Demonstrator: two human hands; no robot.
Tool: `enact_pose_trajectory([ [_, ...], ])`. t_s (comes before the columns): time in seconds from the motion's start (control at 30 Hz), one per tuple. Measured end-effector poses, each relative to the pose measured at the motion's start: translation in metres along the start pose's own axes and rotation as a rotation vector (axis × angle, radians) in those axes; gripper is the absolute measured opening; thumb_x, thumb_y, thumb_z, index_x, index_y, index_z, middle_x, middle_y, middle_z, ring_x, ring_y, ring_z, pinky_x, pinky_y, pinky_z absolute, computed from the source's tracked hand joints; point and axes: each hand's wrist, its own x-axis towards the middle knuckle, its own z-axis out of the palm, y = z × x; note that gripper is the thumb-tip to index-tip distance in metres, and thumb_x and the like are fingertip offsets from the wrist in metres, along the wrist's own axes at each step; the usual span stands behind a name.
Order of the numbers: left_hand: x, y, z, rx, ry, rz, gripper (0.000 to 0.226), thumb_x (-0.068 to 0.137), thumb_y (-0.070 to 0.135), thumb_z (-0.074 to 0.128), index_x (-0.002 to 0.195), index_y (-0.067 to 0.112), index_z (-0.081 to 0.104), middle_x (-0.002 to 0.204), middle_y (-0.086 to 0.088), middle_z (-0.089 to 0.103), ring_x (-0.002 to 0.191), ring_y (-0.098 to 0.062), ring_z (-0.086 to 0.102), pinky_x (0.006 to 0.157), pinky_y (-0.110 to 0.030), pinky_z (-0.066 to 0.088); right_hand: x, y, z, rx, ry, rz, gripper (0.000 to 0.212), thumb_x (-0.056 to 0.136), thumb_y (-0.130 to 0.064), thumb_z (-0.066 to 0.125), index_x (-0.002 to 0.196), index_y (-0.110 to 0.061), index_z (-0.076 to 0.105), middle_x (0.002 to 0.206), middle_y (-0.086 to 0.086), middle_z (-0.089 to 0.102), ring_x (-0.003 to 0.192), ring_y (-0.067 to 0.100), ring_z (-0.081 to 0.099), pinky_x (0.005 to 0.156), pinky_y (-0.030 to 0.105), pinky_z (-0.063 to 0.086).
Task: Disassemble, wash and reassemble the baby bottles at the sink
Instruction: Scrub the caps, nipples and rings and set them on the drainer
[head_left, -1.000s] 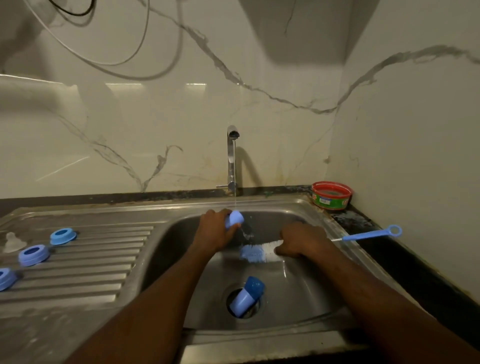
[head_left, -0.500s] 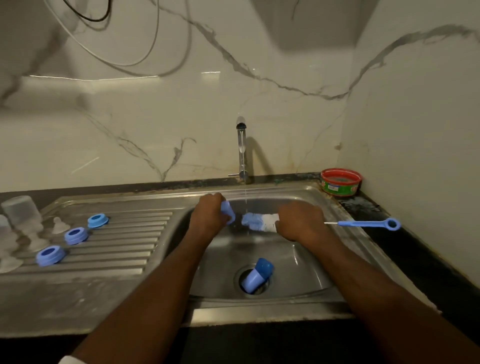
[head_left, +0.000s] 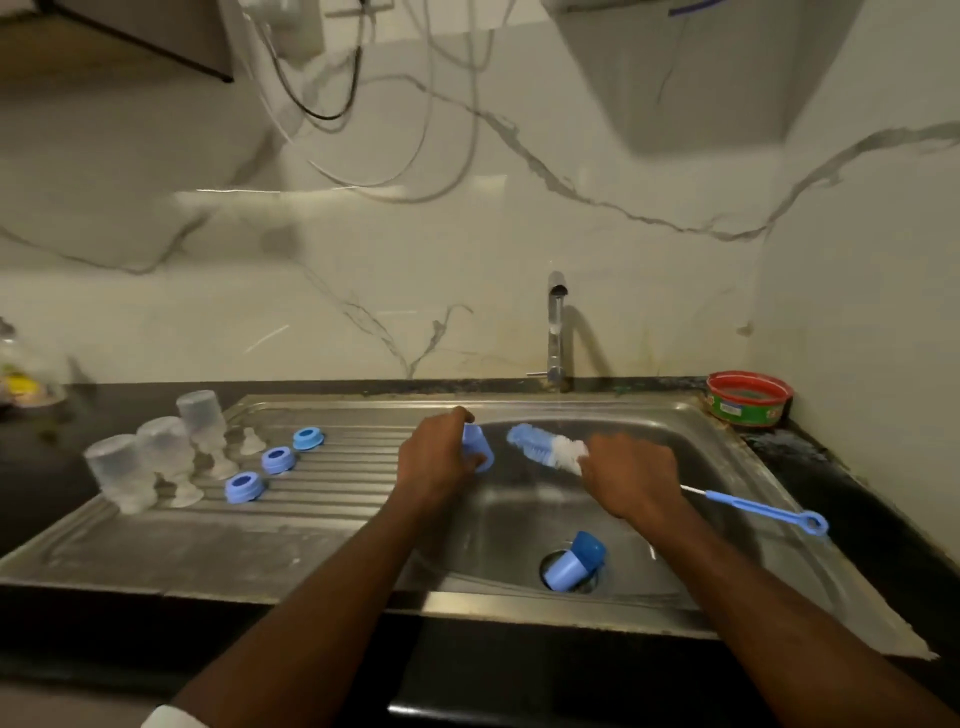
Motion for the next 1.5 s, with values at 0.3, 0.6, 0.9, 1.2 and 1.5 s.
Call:
enact_pose_trajectory([
  [0.3, -0.028, -0.099, -0.114, 0.263, 0.030, -0.178, 0.052, 0.075, 0.054, 0.079, 0.120, 0.036, 0.062, 0.115, 0.005, 0.068, 0.113, -0.020, 0.060, 0.077, -0.032, 0.043, -0.011, -0.134, -0.026, 0.313, 0.016, -0.202, 0.038, 0.101, -0.052, 0.044, 0.123, -0.026, 0.058, 0.123, 0.006, 0.066, 0.112, 0.029, 0.064, 0.089, 0.039, 0.050],
  [0.6, -0.052, -0.168, -0.174, 0.445, -0.033, -0.297, 0.049, 0.078, 0.051, 0.077, 0.122, 0.033, 0.064, 0.121, 0.002, 0.063, 0.116, -0.018, 0.059, 0.077, -0.029, 0.041, -0.007, -0.240, -0.047, 0.305, -0.029, -0.334, 0.031, 0.099, -0.040, 0.051, 0.122, -0.022, 0.063, 0.122, 0.004, 0.066, 0.110, 0.026, 0.064, 0.080, 0.032, 0.046],
  [0.9, -0.059, -0.176, -0.159, 0.432, -0.104, -0.289, 0.050, 0.081, 0.052, 0.077, 0.125, 0.034, 0.060, 0.123, 0.003, 0.062, 0.116, -0.018, 0.058, 0.081, -0.031, 0.045, -0.010, -0.236, -0.027, 0.353, -0.026, -0.308, 0.024, 0.099, -0.026, 0.055, 0.118, -0.015, 0.065, 0.120, 0.007, 0.067, 0.109, 0.024, 0.063, 0.088, 0.033, 0.049],
  [1.2, -0.050, -0.163, -0.151, 0.378, 0.071, -0.228, 0.090, 0.075, 0.083, 0.062, 0.147, 0.034, 0.038, 0.135, -0.001, 0.062, 0.124, -0.023, 0.058, 0.088, -0.043, 0.056, -0.004, -0.199, -0.016, 0.314, -0.001, -0.279, 0.029, 0.095, -0.025, 0.064, 0.119, -0.010, 0.066, 0.114, 0.008, 0.067, 0.099, 0.021, 0.063, 0.083, 0.028, 0.051],
  [1.5, -0.011, -0.053, -0.068, 0.247, 0.186, 0.270, 0.023, 0.095, 0.046, 0.060, 0.113, 0.033, 0.058, 0.115, 0.013, 0.062, 0.109, -0.011, 0.056, 0.079, -0.031, 0.051, 0.012, -0.085, -0.022, 0.188, 0.106, -0.201, 0.033, 0.097, -0.039, 0.057, 0.104, -0.009, 0.070, 0.102, 0.012, 0.071, 0.095, 0.030, 0.065, 0.069, 0.030, 0.035],
])
